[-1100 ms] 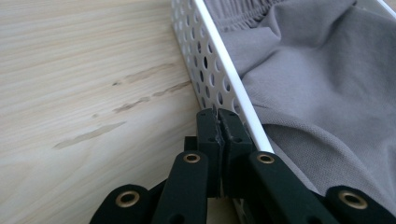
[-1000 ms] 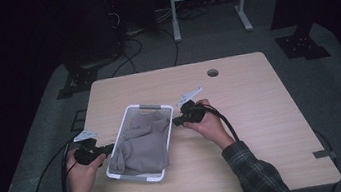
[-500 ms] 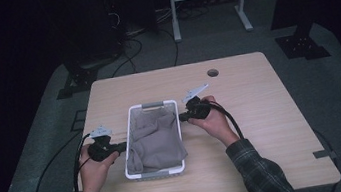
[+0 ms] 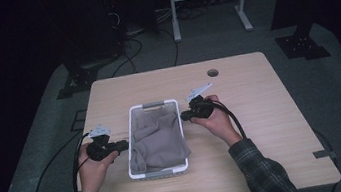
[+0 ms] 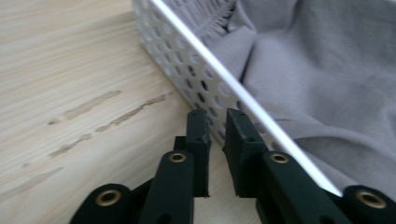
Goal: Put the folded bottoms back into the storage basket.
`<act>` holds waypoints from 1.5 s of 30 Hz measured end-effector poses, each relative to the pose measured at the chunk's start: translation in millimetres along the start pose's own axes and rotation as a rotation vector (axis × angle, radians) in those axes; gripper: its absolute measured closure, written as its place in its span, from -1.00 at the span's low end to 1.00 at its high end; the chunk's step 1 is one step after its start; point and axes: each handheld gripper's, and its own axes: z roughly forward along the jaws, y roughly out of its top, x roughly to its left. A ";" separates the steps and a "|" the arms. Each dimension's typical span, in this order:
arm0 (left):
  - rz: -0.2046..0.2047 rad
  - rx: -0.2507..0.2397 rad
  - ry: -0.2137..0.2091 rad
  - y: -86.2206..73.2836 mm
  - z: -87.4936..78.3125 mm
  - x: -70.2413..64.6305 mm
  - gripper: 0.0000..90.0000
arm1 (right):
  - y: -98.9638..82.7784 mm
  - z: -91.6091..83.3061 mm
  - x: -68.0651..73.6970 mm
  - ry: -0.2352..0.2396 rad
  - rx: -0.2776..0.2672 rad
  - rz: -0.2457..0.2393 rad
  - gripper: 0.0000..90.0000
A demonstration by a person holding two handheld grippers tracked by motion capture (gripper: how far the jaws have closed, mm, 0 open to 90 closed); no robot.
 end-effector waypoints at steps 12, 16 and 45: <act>-0.020 -0.016 0.124 -4.2 -13.3 17.2 -0.13 | -6.0 -34.7 -19.5 -0.083 -0.064 0.000 0.00; -0.024 -0.026 0.178 -6.0 -22.6 25.5 -0.41 | -16.9 -52.0 -25.8 -0.112 -0.092 0.004 -0.17; -0.005 0.133 0.268 -32.3 2.0 43.1 -0.65 | -136.8 -112.2 -47.8 -0.236 0.022 0.133 -0.46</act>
